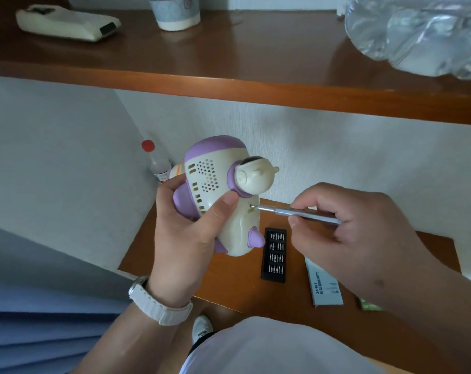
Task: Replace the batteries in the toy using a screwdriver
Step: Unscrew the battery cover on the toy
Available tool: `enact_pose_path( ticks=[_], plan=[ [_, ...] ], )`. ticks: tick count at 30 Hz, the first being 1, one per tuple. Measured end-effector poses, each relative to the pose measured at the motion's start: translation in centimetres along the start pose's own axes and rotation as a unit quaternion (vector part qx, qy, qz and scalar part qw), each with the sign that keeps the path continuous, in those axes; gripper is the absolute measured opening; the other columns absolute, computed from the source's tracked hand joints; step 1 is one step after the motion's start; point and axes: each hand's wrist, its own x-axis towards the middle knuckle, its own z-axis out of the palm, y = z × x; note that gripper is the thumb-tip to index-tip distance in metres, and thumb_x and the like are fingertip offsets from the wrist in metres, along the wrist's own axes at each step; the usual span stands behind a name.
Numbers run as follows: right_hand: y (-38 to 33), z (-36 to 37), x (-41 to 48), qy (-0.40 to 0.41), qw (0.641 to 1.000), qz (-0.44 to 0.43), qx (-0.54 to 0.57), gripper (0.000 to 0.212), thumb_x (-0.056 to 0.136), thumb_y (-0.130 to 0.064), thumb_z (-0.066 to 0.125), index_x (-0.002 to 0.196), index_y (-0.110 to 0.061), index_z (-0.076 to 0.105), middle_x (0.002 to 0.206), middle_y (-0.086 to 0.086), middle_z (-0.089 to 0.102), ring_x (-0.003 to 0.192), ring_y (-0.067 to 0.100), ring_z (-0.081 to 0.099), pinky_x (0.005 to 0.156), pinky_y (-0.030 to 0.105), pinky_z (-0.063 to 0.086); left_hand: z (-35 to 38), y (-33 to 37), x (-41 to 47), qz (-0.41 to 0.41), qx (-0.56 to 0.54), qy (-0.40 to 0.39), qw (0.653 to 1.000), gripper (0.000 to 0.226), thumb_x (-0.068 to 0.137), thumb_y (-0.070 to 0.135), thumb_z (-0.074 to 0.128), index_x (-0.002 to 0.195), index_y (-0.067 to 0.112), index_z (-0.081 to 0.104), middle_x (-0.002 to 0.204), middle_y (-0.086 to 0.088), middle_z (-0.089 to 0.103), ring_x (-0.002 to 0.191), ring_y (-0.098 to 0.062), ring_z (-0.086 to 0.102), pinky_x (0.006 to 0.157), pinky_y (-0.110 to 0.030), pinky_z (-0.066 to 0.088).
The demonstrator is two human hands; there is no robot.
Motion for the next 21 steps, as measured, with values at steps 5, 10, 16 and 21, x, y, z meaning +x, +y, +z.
enact_pose_path(
  ticks=[5,10,16,21],
  plan=[
    [-0.3,-0.3,0.1,-0.014,0.999,0.047,0.022,0.009,0.079,-0.031,0.059,0.074,-0.027,0.065,0.047,-0.008,0.047,0.05,0.004,0.05,0.046,0.006,0.036,0.2,0.0,0.0,0.016,0.024,-0.007,1.0,0.067,0.064,0.048,0.086,0.119,0.033,0.048,0.108,0.009,0.072,0.098,-0.017,0.074,0.067,-0.029,0.062],
    [-0.2,-0.7,0.0,-0.028,0.995,0.075,0.055,0.009,0.077,-0.034,0.057,0.07,-0.031,0.062,0.054,-0.012,0.055,0.043,0.003,0.05,0.043,0.008,0.036,0.4,0.0,-0.2,0.038,0.05,-0.007,0.998,0.065,0.064,0.051,0.086,0.116,0.039,0.049,0.109,0.01,0.071,0.099,-0.018,0.073,0.066,-0.031,0.062],
    [0.3,-1.2,-0.2,-0.033,0.992,0.09,0.078,0.011,0.078,-0.033,0.057,0.068,-0.031,0.061,0.054,-0.011,0.056,0.046,0.004,0.052,0.045,0.008,0.037,0.9,-0.1,-0.2,0.023,0.04,-0.016,0.999,0.072,0.061,0.054,0.088,0.118,0.035,0.049,0.109,0.008,0.071,0.1,-0.018,0.073,0.069,-0.033,0.062],
    [0.7,-1.7,-0.8,-0.032,0.995,0.084,0.051,0.013,0.08,-0.036,0.055,0.069,-0.03,0.059,0.061,-0.011,0.059,0.055,0.007,0.055,0.046,0.009,0.038,1.7,-0.2,-0.3,0.012,0.029,-0.028,0.999,0.074,0.06,0.057,0.089,0.118,0.034,0.049,0.109,0.009,0.072,0.099,-0.018,0.073,0.067,-0.029,0.062]
  ],
)
